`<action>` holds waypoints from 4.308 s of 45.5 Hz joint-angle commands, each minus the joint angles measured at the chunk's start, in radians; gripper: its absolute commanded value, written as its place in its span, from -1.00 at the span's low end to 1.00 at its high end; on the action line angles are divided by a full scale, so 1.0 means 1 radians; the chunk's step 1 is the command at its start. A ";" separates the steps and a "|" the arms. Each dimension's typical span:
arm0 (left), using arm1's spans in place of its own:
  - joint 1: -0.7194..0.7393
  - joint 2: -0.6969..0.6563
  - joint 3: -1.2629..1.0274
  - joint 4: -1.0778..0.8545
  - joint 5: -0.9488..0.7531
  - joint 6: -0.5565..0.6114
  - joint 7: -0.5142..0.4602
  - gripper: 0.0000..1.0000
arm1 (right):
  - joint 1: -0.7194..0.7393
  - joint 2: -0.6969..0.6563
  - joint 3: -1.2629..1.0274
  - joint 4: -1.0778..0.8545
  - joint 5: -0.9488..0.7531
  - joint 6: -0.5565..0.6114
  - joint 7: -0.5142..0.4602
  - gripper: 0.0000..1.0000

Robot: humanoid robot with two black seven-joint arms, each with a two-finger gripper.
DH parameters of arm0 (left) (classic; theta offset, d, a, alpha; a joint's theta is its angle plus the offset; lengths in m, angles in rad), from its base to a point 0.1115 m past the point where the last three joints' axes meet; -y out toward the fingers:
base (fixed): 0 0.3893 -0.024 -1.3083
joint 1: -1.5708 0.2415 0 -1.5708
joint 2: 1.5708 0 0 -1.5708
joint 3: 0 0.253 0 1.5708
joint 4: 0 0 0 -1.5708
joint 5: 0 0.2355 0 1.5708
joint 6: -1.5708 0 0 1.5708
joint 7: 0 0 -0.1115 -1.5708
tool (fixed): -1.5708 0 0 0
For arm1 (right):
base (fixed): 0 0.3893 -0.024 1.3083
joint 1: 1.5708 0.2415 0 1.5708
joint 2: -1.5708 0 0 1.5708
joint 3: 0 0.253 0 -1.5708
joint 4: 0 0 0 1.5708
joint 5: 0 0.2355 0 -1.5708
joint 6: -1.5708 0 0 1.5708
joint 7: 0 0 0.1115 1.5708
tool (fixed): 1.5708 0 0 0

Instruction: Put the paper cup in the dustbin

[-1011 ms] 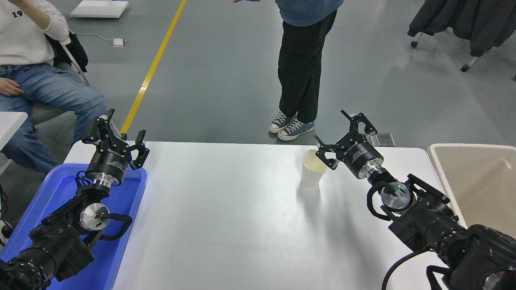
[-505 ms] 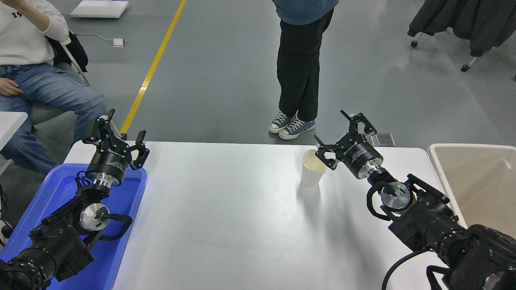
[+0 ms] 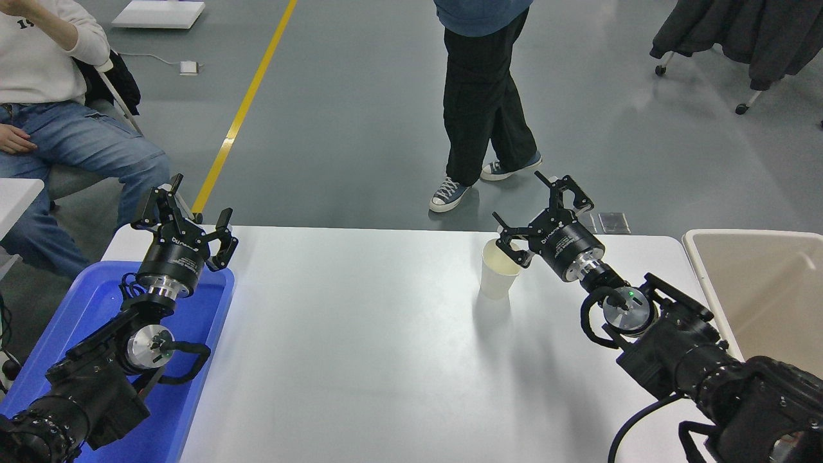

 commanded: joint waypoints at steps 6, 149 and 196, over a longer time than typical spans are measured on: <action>0.000 0.000 0.000 0.000 0.000 0.000 0.000 1.00 | 0.002 0.000 -0.002 0.113 -0.146 -0.007 0.000 1.00; 0.002 0.003 -0.003 -0.001 0.000 0.000 0.000 1.00 | 0.218 0.000 -1.031 -0.072 -0.878 -0.343 0.112 0.75; 0.002 0.003 -0.003 -0.001 0.000 0.000 0.000 1.00 | 0.220 0.000 -1.048 -0.068 -0.878 -0.334 0.135 -1.00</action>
